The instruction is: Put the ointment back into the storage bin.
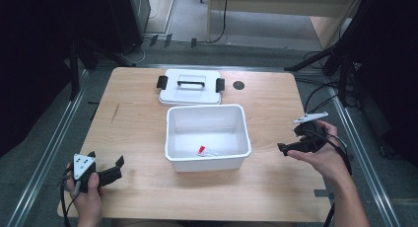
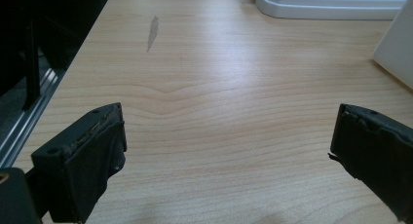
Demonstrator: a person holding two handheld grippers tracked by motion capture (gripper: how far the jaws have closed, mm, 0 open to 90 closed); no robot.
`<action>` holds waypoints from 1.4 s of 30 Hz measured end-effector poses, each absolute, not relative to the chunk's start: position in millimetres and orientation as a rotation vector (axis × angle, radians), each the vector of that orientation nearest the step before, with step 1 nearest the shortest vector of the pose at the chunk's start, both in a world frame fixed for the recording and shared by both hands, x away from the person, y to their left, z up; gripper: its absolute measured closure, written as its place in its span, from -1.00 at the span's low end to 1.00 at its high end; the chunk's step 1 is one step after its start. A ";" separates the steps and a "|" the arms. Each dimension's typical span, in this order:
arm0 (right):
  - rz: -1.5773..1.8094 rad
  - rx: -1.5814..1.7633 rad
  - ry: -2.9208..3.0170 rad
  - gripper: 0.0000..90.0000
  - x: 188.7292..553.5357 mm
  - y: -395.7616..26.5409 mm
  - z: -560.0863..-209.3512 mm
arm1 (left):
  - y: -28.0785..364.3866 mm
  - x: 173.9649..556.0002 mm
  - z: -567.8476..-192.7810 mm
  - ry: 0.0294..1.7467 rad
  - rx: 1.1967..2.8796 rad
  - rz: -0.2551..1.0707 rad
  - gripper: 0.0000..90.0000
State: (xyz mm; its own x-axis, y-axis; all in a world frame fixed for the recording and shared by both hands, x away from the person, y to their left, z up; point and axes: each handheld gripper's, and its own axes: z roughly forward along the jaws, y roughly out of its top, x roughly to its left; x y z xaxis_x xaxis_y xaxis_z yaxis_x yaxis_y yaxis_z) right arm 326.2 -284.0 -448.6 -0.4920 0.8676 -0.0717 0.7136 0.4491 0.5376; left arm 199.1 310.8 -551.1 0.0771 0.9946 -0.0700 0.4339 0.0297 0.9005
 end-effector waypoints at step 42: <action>0.994 1.486 1.946 -1.00 242.2 -356.9 -539.4 | 310.0 198.7 -551.0 1.479 1.534 0.863 -1.00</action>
